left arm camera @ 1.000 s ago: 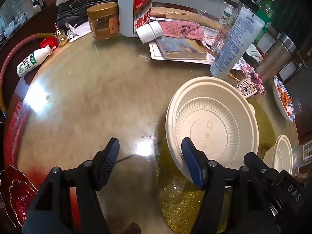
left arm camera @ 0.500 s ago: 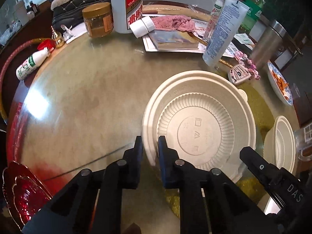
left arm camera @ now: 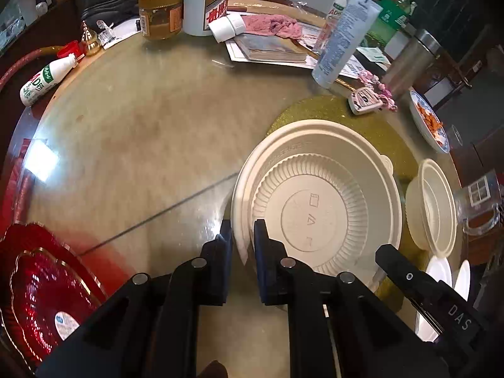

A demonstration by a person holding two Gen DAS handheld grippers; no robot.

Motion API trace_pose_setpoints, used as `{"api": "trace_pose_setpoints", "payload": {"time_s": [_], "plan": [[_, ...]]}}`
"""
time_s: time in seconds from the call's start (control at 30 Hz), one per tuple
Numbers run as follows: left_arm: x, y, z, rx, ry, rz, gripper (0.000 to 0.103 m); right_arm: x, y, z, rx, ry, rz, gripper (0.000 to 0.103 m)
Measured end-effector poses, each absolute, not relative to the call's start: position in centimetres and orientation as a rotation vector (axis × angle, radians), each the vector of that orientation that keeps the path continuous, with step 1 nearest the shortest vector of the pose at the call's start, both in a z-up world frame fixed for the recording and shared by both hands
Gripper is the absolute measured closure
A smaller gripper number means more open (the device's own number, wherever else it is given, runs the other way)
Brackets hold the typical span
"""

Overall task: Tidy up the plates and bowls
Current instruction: 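Lift the beige bowl with both tools and carry it toward the red plates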

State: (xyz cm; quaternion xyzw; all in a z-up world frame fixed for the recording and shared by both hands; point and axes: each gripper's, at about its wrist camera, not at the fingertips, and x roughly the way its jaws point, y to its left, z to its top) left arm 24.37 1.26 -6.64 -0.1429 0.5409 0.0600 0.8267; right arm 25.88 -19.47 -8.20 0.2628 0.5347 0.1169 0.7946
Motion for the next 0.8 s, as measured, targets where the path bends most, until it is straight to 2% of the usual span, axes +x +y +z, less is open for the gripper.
{"api": "trace_pose_setpoints", "payload": {"time_s": [0.8], "plan": [[14.5,-2.3,-4.4,-0.168,0.97,0.06,0.091,14.0,-20.8,-5.1,0.399,0.983,0.209,0.091]]}}
